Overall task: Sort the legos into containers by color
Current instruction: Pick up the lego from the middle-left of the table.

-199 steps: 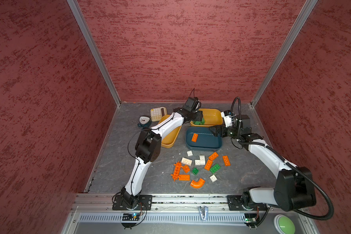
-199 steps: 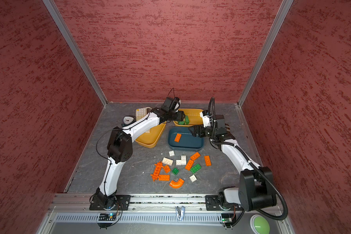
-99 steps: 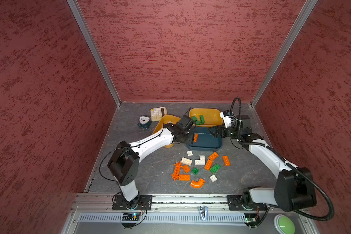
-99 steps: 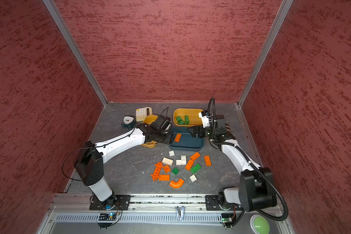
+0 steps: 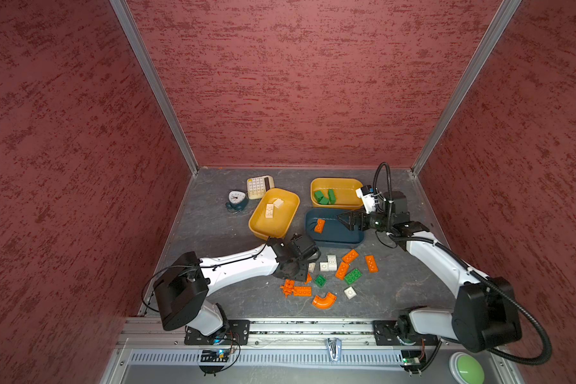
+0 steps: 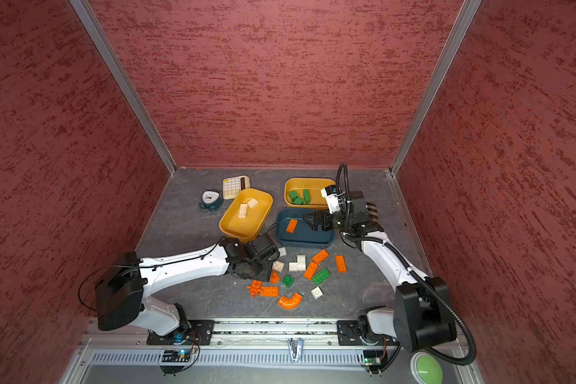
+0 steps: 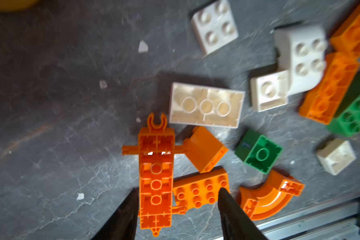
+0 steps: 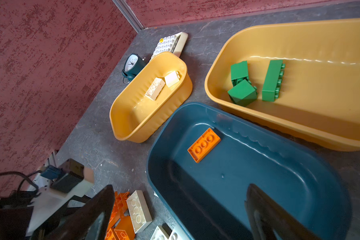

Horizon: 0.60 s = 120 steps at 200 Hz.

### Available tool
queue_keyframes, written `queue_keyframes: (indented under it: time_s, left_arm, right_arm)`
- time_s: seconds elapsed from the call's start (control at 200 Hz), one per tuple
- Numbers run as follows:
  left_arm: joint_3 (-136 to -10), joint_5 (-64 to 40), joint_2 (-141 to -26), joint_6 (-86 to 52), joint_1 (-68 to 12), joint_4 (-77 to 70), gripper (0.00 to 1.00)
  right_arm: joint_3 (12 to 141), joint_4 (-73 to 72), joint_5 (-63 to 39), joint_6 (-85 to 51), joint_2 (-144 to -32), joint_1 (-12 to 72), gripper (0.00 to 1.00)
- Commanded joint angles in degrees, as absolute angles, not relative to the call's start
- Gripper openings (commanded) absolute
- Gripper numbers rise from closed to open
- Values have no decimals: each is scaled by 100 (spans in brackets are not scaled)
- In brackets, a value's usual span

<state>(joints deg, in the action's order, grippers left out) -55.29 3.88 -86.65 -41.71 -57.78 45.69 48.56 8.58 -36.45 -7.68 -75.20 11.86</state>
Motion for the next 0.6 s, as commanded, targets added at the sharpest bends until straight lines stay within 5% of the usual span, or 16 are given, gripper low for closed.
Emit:
queue_keyframes:
  time_s: [0.0, 0.271, 0.596]
  left_arm:
    - [-5395, 546, -8707, -4502, -5818, 4532, 62]
    - [-5351, 560, -9227, -4285, -5785, 4346, 59]
    - [-5383, 520, -9470, -4111, -5651, 4320, 38]
  right_arm:
    - [4752, 902, -3745, -653, -7409, 1257, 99]
    - [4583, 1006, -3652, -594, -7269, 1266, 99]
    - [4593, 1270, -3525, -439, -7179, 1264, 99]
